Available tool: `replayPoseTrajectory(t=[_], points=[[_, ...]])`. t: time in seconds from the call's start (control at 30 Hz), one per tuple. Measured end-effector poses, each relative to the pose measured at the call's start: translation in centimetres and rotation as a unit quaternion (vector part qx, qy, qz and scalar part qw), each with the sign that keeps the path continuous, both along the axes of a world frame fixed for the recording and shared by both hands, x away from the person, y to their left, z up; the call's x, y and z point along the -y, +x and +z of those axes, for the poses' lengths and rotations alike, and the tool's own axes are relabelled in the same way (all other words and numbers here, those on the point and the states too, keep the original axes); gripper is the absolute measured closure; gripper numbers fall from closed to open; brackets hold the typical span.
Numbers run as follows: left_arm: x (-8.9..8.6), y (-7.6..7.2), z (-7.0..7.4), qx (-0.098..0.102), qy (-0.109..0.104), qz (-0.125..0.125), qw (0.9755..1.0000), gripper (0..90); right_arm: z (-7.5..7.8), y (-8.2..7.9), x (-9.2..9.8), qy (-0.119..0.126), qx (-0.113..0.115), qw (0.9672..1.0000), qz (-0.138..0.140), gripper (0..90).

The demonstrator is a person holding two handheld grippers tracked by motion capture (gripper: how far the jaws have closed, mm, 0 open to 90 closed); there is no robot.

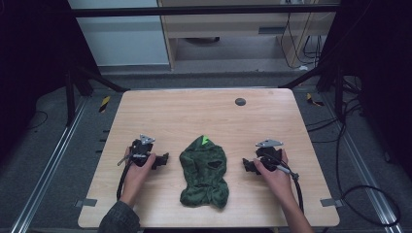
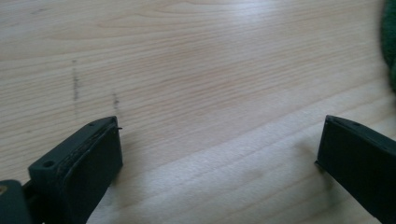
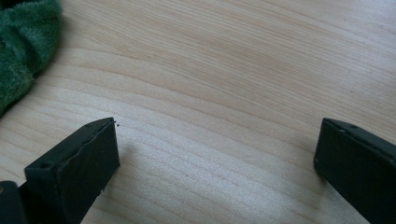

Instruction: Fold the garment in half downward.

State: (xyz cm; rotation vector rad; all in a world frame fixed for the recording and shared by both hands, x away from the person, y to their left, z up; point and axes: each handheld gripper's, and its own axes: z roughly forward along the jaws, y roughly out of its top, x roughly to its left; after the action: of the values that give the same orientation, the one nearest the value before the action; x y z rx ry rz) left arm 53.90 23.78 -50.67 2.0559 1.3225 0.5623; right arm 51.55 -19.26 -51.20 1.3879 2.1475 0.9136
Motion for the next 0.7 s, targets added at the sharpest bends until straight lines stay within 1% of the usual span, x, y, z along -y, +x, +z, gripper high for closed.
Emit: replayPoseTrajectory(t=[0.1, 0.17, 0.2, 0.23, 0.27, 0.37, 0.4, 0.43, 0.47, 0.5, 0.53, 0.57, 0.6, 0.63, 0.7], points=[[0.4, -0.2, 0.2, -0.003, 0.003, -0.013, 0.9999, 0.8, 0.0, 0.0, -0.1, -0.002, 0.003, 1.0000, 0.004, 1.0], [0.7, -0.4, 0.3, -0.007, 0.003, -0.019, 0.9998, 3.1, 0.2, 0.0, -0.3, -0.005, -0.001, 1.0000, 0.009, 4.7], [0.7, -0.4, 0.3, -0.007, 0.003, -0.019, 0.9998, 2.9, 0.2, 0.0, -0.3, -0.005, -0.001, 1.0000, 0.009, 4.7], [0.8, -0.4, 0.4, -0.008, 0.005, -0.023, 0.9997, 3.1, 0.4, -0.1, -0.7, -0.008, -0.003, 0.9999, 0.010, 8.4], [1.1, -0.6, 0.5, -0.010, 0.009, -0.027, 0.9995, 3.4, 0.4, -0.2, -0.8, -0.010, -0.003, 0.9999, 0.011, 9.2], [1.3, -0.7, 0.8, -0.010, 0.008, -0.034, 0.9994, 3.7, 0.6, -0.3, -1.3, -0.015, -0.003, 0.9997, 0.016, 10.9], [1.6, -0.9, 1.0, -0.006, 0.008, -0.040, 0.9992, 3.8, 0.8, -0.4, -1.9, -0.024, -0.003, 0.9995, 0.022, 12.9], [1.7, -1.0, 1.1, 0.000, 0.007, -0.043, 0.9991, 3.9, 0.8, -0.4, -2.0, -0.025, -0.004, 0.9993, 0.025, 14.6], [1.7, -1.0, 1.1, 0.000, 0.007, -0.043, 0.9991, 3.9, 0.8, -0.4, -2.0, -0.025, -0.004, 0.9993, 0.025, 14.6], [1.9, -1.0, 1.2, 0.009, 0.008, -0.044, 0.9989, 3.9, 0.9, -0.4, -2.1, -0.022, -0.005, 0.9992, 0.033, 16.6], [2.0, -1.1, 1.4, 0.013, 0.012, -0.046, 0.9988, 4.1, 1.0, -0.5, -2.2, -0.016, -0.006, 0.9991, 0.039, 17.7], [2.1, -1.1, 1.5, 0.015, 0.013, -0.050, 0.9986, 4.2, 1.0, -0.6, -2.3, -0.014, -0.008, 0.9989, 0.045, 21.2], [2.2, -1.2, 1.6, 0.016, 0.010, -0.053, 0.9984, 4.1, 1.1, -0.6, -2.3, -0.012, -0.008, 0.9987, 0.049, 22.4], [2.5, -1.4, 1.9, 0.018, 0.002, -0.059, 0.9981, 4.1, 1.1, -0.7, -2.4, -0.011, -0.009, 0.9986, 0.052, 24.0], [3.0, -1.7, 2.1, 0.028, 0.001, -0.064, 0.9975, 4.1, 1.2, -0.8, -2.5, -0.016, -0.007, 0.9980, 0.060, 31.4]])
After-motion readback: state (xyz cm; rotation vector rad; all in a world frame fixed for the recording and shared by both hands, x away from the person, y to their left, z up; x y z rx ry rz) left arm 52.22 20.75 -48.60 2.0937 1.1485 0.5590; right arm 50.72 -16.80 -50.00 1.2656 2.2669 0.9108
